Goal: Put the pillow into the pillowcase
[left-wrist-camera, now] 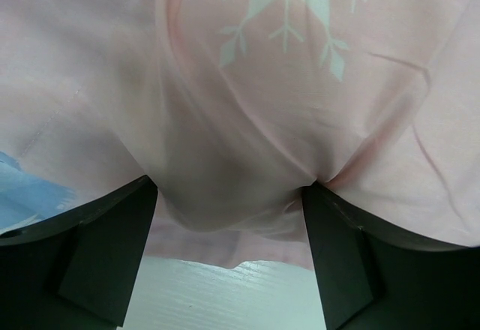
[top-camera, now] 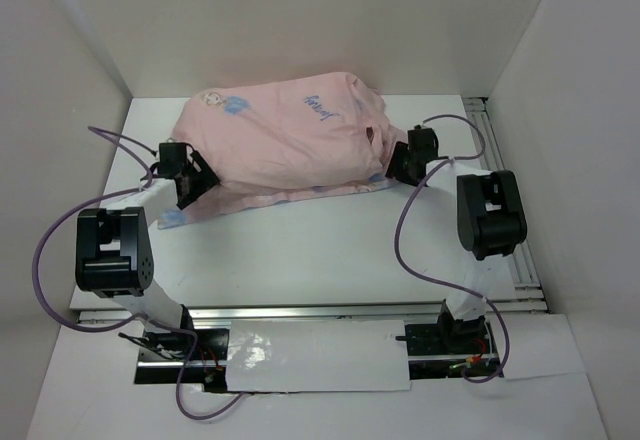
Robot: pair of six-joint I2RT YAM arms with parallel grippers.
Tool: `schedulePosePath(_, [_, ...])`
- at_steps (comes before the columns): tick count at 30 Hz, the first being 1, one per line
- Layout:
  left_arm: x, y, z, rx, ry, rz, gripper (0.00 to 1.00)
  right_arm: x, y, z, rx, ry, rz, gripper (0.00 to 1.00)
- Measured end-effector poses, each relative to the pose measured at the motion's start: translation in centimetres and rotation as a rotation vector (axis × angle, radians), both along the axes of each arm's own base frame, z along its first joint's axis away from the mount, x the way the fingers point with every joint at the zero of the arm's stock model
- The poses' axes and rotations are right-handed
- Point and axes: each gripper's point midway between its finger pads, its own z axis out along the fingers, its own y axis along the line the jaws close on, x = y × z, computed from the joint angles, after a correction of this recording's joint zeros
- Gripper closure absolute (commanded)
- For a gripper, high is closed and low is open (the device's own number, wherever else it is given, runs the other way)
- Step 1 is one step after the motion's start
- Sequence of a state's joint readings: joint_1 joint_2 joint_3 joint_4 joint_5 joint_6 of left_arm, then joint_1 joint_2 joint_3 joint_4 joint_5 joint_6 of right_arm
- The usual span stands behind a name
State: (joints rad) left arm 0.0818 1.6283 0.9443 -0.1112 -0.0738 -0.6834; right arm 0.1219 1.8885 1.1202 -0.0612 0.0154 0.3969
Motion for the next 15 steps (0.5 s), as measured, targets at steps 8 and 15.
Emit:
schedulePosePath(8, [-0.5,0.4,0.9,-0.014,-0.006,-0.024,0.0,-0.3,-4.8,0.5,-0.068,0.02,-0.118,0.1])
schedulePosePath(15, [-2.0,3.2,7.2,0.014,-0.063,0.037,0.0,1.1,-7.3,2.8,-0.177,-0.016,-0.132,0.0])
